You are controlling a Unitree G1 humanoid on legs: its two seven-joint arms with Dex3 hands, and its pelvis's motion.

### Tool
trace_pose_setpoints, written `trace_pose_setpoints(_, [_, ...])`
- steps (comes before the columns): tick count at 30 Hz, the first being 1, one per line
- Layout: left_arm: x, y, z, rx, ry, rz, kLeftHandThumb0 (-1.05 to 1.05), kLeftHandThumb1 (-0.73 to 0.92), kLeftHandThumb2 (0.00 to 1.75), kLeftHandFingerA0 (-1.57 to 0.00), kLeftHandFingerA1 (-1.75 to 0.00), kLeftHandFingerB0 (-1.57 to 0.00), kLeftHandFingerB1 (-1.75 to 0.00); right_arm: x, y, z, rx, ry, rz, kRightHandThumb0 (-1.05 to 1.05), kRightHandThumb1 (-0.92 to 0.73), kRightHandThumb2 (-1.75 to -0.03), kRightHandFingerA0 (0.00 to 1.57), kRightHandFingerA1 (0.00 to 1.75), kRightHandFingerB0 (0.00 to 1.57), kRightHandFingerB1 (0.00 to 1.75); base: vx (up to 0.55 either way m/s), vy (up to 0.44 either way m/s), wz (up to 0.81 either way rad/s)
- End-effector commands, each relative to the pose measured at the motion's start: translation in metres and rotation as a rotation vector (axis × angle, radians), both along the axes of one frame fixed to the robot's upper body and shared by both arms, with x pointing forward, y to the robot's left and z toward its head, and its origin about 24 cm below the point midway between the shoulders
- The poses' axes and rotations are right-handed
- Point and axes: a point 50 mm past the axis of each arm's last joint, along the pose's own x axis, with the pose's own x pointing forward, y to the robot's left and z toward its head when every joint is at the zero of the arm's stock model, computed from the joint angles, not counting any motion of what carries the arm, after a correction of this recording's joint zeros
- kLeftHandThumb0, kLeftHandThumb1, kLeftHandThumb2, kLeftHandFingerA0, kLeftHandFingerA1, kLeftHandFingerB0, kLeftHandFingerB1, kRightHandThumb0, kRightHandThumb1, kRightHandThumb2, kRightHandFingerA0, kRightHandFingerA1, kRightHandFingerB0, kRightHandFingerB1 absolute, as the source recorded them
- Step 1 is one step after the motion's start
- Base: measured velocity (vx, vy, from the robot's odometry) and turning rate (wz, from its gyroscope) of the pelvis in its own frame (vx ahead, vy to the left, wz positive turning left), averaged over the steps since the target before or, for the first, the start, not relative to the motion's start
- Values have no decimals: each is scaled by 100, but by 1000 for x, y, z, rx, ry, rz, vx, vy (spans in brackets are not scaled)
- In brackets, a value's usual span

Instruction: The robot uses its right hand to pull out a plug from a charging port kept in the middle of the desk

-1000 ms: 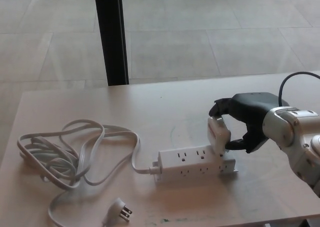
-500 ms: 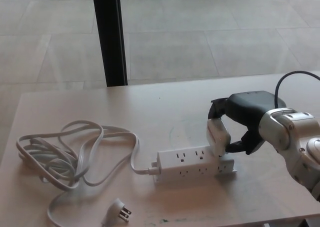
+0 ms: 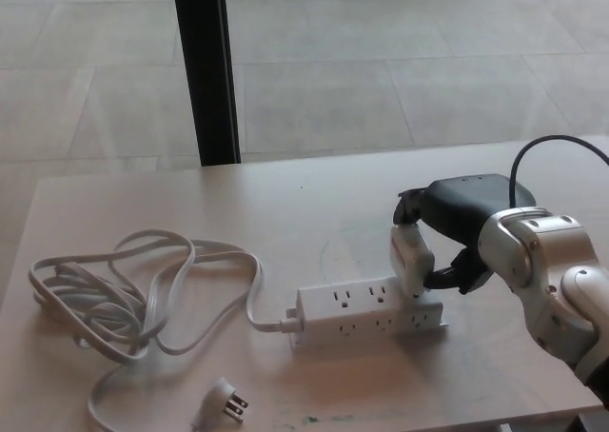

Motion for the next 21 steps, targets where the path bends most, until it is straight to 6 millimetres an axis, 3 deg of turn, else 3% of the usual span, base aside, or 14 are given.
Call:
trace_pose_setpoints(1, [1, 4, 4, 7, -34, 23, -81, 92, 76, -80, -56, -53, -43, -2, 6, -10, -24, 120, -26, -38, -76, -73, 75, 153, 66, 62, 0, 0, 0])
trace_pose_setpoints(2, [1, 4, 4, 7, -36, 22, -81, 92, 76, -80, -56, -53, -42, -1, 7, -7, -9, 118, -36, -39, -77, -72, 76, 157, 67, 64, 0, 0, 0])
trace_pose_setpoints(3, [1, 4, 4, 8, -39, 21, -75, 78, 116, -75, -65, -45, -55, -1, 8, -5, 7, 112, -44, -40, -77, -73, 80, 163, 68, 69, 0, 0, 0])
trace_pose_setpoints(4, [-1, 5, 5, 13, -39, 25, -82, 92, 79, -80, -56, -50, -42, -1, 10, -1, 27, 105, -53, -41, -79, -70, 82, 171, 69, 77, 0, 0, 0])
trace_pose_setpoints(5, [-1, 5, 5, 13, -40, 32, -81, 92, 75, -82, -56, -55, -43, 0, 11, 1, 28, 107, -56, -39, -80, -69, 82, 174, 70, 89, 0, 0, 0])
trace_pose_setpoints(6, [-1, 5, 4, 9, -44, 38, -81, 92, 75, -80, -55, -52, -42, 1, 12, 5, 25, 105, -54, -39, -78, -70, 88, 175, 72, 108, 0, 0, 0])
trace_pose_setpoints(8, [-1, 5, 4, 7, -46, 41, -81, 92, 76, -83, -58, -53, -43, 3, 15, 13, 10, 95, -43, -40, -78, -70, 86, 175, 72, 118, 0, 0, 0])
trace_pose_setpoints(9, [-1, 5, 5, 11, -45, 31, -81, 92, 77, -80, -55, -51, -42, 4, 14, 18, 24, 78, -31, -37, -76, -69, 85, 175, 64, 116, 0, 0, 0])
trace_pose_setpoints(11, [0, 5, 5, 14, -42, 28, -84, 92, 80, -79, -55, -49, -41, 5, 12, 25, 46, 53, -17, -37, -71, -71, 85, 175, 73, 119, 0, 0, 0])
trace_pose_setpoints(14, [-1, 6, 6, 20, -45, 26, -82, 92, 79, -80, -55, -50, -42, 3, 9, 30, 48, 33, 5, -39, -70, -69, 87, 175, 70, 133, 0, 0, 0])
trace_pose_setpoints(15, [-1, 6, 6, 24, -44, 21, -82, 92, 79, -80, -55, -50, -42, 3, 8, 31, 56, 35, -1, -39, -70, -69, 87, 175, 70, 133, 0, 0, 0])
trace_pose_setpoints(16, [-2, 5, 6, 20, -46, 24, -82, 92, 77, -81, -56, -53, -43, 3, 7, 33, 56, 53, -22, -40, -72, -67, 83, 175, 72, 117, 0, 0, 0])
trace_pose_setpoints(20, [-2, 6, 6, 21, -52, 36, -82, 92, 79, -82, -58, -50, -42, 3, 5, 41, 70, 38, -47, -38, -74, -69, 87, 175, 69, 132, 0, 0, 0])
trace_pose_setpoints(21, [-2, 5, 6, 29, -50, 29, -85, 92, 82, -81, -57, -48, -42, 4, 3, 44, 97, 37, -72, -37, -74, -72, 83, 175, 64, 114, 0, 0, 0])
